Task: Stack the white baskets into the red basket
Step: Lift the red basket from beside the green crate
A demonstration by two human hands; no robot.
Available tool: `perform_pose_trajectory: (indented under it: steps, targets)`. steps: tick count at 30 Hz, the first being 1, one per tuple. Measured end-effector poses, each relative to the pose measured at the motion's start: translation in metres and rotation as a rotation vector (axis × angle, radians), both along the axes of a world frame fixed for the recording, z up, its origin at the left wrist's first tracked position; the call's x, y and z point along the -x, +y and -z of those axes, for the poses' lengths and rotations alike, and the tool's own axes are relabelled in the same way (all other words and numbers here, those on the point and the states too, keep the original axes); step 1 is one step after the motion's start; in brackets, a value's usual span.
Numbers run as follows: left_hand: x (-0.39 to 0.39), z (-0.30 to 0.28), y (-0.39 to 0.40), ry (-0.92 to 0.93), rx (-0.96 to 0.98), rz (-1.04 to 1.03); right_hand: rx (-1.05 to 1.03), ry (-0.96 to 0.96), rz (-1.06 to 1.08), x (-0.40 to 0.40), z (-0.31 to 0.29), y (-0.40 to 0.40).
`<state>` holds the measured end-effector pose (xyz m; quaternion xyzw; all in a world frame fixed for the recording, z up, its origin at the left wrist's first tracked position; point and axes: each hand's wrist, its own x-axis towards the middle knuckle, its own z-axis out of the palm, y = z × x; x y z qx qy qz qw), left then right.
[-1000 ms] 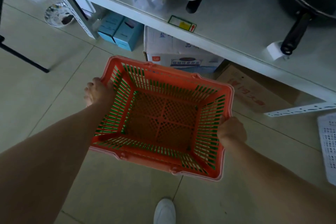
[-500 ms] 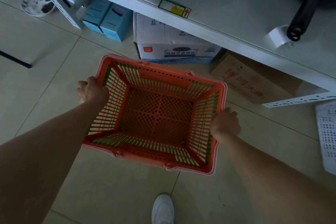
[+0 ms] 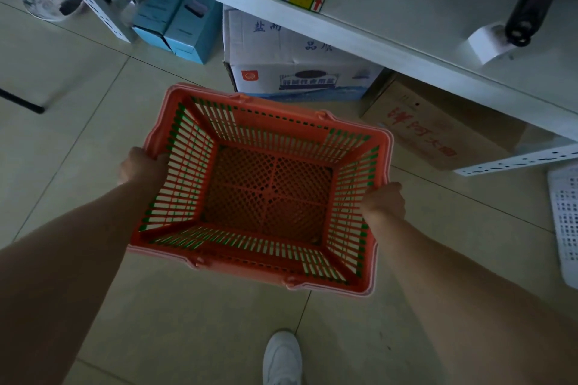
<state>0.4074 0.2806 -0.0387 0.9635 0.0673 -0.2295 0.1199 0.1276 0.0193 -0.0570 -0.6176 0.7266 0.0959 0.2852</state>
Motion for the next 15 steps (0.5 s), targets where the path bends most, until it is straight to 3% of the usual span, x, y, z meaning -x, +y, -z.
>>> perform_pose_trajectory:
  steps: [15]
  targets:
    - [0.063, -0.008, -0.039, 0.021, 0.075, -0.025, 0.008, -0.006, 0.062, 0.063, -0.004, -0.024]
